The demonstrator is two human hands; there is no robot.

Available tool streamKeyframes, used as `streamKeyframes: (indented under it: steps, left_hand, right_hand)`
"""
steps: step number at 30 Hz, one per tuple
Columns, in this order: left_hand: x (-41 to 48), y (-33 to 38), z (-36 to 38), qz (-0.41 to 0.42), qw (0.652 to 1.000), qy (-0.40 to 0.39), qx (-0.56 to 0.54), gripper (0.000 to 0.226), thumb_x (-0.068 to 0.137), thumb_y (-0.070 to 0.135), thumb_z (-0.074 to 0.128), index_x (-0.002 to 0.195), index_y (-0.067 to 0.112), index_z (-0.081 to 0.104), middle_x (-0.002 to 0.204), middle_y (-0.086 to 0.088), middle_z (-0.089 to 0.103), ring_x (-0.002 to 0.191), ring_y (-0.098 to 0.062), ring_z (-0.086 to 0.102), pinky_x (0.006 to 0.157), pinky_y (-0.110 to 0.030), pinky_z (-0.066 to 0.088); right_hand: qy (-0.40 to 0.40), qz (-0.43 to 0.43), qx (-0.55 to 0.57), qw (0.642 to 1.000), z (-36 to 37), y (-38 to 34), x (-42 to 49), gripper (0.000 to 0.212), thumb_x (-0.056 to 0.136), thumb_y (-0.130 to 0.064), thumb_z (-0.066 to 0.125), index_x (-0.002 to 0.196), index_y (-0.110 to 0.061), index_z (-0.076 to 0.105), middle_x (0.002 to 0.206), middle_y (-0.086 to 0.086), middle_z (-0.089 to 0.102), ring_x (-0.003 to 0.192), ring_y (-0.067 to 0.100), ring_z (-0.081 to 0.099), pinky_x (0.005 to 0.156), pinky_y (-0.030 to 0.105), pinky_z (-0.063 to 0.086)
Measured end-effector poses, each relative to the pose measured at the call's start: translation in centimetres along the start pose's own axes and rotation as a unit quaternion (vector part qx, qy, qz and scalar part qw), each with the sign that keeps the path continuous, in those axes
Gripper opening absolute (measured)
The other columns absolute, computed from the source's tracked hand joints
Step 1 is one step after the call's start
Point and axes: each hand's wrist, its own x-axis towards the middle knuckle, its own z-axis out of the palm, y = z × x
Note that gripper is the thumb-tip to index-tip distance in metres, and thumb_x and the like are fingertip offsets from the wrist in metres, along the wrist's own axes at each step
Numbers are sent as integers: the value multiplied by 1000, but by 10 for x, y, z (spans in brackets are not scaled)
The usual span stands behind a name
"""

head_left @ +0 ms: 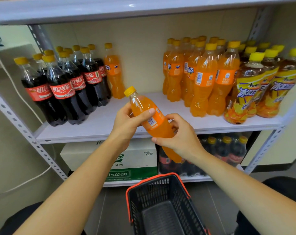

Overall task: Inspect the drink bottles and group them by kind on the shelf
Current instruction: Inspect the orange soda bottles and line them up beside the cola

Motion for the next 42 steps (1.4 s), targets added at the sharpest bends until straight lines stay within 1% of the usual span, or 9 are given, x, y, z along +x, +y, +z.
streamKeyframes:
  steps: [3, 8, 11, 17, 23, 27, 31, 37, 42]
  left_hand:
    - [-2, 0, -1, 10, 1000, -2, -25, 46, 76, 20, 80, 119, 20, 66, 105, 1, 75, 102, -20, 72, 85, -38, 60]
    - [-6, 1, -2, -2, 998, -36, -58, 44, 80, 12, 73, 123, 19, 64, 105, 0, 76, 101, -20, 72, 83, -33, 59]
    - [-5, 4, 3, -15, 997, -39, -70, 44, 80, 13, 72, 123, 19, 64, 107, 0, 76, 101, -18, 72, 80, -30, 58]
    - [-4, 11, 3, 17, 1000, -2, 24, 56, 70, 26, 88, 121, 19, 68, 110, 2, 77, 102, -15, 72, 82, -31, 58]
    - [-10, 13, 1, 42, 998, -47, 22, 50, 71, 10, 83, 116, 28, 69, 117, 1, 76, 111, -23, 71, 92, -39, 59]
    - [-17, 13, 0, 44, 993, -106, 26, 57, 75, 3, 77, 129, 16, 63, 128, -7, 71, 120, -25, 67, 94, -40, 58]
    - [-22, 14, 3, 51, 989, -126, 51, 61, 75, 1, 75, 132, 16, 60, 133, -5, 68, 125, -20, 64, 98, -39, 56]
    - [-25, 24, 2, 128, 986, -75, 79, 37, 83, 10, 77, 118, 20, 71, 107, 0, 76, 104, -24, 72, 86, -35, 58]
    - [-32, 27, 2, 212, 953, -32, 215, 20, 81, 17, 81, 99, 21, 74, 95, 4, 76, 90, -16, 72, 70, -23, 56]
  right_hand:
    - [-26, 6, -7, 1000, -1, -2, 0, 70, 60, -60, 85, 119, -37, 55, 105, -13, 66, 89, -7, 62, 67, 8, 48]
    - [-94, 41, 79, 992, -3, -3, 6, 64, 67, -53, 83, 123, -33, 60, 118, -6, 70, 106, 12, 68, 89, 32, 58]
    - [-70, 30, 88, 993, -2, 1, 5, 61, 68, -40, 91, 121, -29, 62, 112, -5, 73, 100, 7, 70, 83, 21, 55]
    - [12, 15, 28, 999, 3, -1, -2, 73, 50, -61, 87, 110, -40, 52, 106, -13, 64, 93, 1, 63, 75, 16, 54]
    - [-38, 5, 23, 999, 8, -1, -1, 66, 68, -35, 94, 119, -40, 52, 117, -4, 51, 105, 5, 61, 84, 18, 51]
    - [-84, 4, 130, 988, 0, -7, 2, 57, 73, -19, 89, 122, -26, 61, 108, -1, 70, 95, 9, 70, 78, 23, 55]
    - [-60, -24, 109, 992, -1, -5, 0, 61, 71, -5, 91, 124, -19, 64, 103, -5, 75, 93, 9, 72, 77, 20, 54]
    - [-33, -53, 70, 996, 0, 1, -4, 75, 67, -12, 96, 132, -20, 60, 118, -2, 70, 106, 14, 68, 87, 31, 58]
    - [-39, -80, 24, 996, -3, -1, -11, 75, 66, -21, 97, 126, -42, 57, 119, -20, 65, 110, 4, 63, 86, 21, 55]
